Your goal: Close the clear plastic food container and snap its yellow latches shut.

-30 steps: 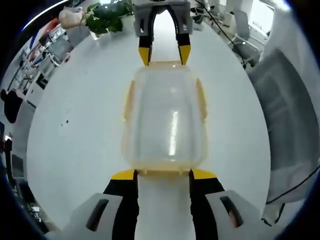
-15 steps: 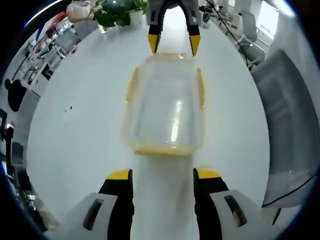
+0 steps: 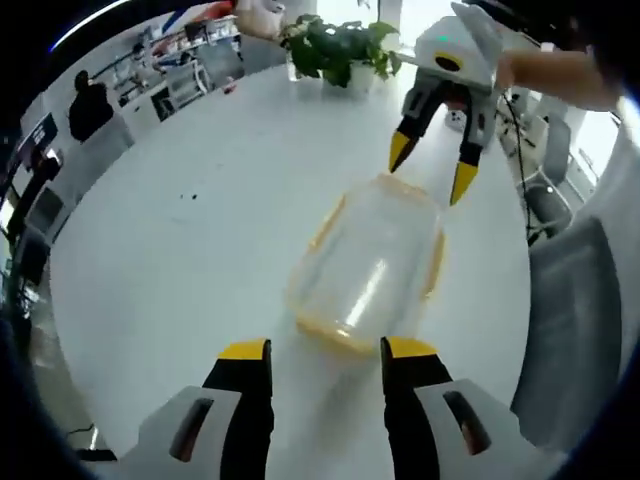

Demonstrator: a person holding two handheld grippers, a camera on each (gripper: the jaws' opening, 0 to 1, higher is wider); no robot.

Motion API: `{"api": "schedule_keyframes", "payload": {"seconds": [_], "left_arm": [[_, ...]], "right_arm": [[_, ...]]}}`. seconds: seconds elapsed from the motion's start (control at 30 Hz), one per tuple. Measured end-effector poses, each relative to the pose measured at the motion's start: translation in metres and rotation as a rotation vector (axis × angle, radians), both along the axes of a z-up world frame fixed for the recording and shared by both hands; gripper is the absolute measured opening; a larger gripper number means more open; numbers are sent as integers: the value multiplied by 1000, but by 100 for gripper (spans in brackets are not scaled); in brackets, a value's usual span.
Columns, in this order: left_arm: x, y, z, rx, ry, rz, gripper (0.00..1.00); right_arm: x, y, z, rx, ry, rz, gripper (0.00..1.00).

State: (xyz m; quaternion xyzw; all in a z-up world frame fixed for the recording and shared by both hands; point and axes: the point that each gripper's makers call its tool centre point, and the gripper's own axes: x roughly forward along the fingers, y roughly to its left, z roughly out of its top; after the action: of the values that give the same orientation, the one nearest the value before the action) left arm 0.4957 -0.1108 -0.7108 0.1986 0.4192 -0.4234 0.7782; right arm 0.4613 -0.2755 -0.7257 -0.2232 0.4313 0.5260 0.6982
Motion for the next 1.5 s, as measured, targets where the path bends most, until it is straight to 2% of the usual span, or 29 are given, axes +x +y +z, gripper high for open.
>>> {"api": "schedule_keyframes", "payload": {"seconds": [0.03, 0.1, 0.17, 0.2, 0.23, 0.33, 0.4, 0.47, 0.57, 0.6, 0.63, 0.7, 0.8, 0.83, 0.87, 0.9, 1.17, 1.23, 1.27, 1.33, 1.5], "left_arm": [[1, -5, 1, -42, 3, 43, 42], [0, -8, 1, -77, 11, 93, 42], [4, -4, -3, -43, -5, 138, 45], [5, -3, -3, -33, -14, 154, 45], [5, -3, -4, -28, -12, 168, 44], [4, -6, -7, -51, 21, 239, 43], [3, -5, -12, -41, 37, 267, 43], [2, -9, -13, -91, 69, 327, 45], [3, -6, -16, -93, 63, 377, 48], [4, -3, -19, -101, 72, 425, 48], [3, -4, -20, -114, 84, 446, 49], [1, -7, -20, -162, 118, 495, 48], [0, -4, -23, -151, 115, 514, 47], [0, -4, -24, -166, 124, 536, 47], [0, -4, -24, -176, 133, 549, 47], [-1, -5, -24, -182, 141, 555, 46], [2, -11, -25, -212, 143, 589, 46], [3, -13, -25, -216, 140, 589, 46], [4, -13, -25, -217, 137, 588, 46], [2, -18, -26, -240, 172, 598, 46], [2, -19, -27, -256, 173, 601, 47]], "right_arm": [[2, 2, 1, 17, 0, -26, 42], [7, 4, 3, 41, -4, -77, 44], [18, 4, 6, 53, -30, -156, 44], [19, 3, 5, 60, -10, -196, 44], [17, 4, 5, 66, 4, -203, 44], [19, 4, 2, 57, -5, -230, 43], [19, 5, 1, 61, -4, -255, 45], [19, 8, 3, 81, 7, -280, 44], [20, 8, 2, 79, 7, -301, 43], [22, 9, 2, 82, -2, -310, 44], [24, 8, 3, 82, -10, -340, 45], [24, 12, 4, 117, 13, -382, 45], [24, 10, -2, 87, 19, -399, 43], [24, 11, -3, 94, 22, -403, 42], [24, 15, -2, 144, 53, -459, 43], [23, 16, -2, 155, 69, -472, 45], [25, 15, -9, 174, 92, -564, 46], [24, 16, -11, 186, 120, -596, 46], [23, 16, -12, 183, 127, -600, 46], [21, 18, -13, 183, 135, -596, 46], [19, 17, -17, 201, 164, -620, 46]]}}
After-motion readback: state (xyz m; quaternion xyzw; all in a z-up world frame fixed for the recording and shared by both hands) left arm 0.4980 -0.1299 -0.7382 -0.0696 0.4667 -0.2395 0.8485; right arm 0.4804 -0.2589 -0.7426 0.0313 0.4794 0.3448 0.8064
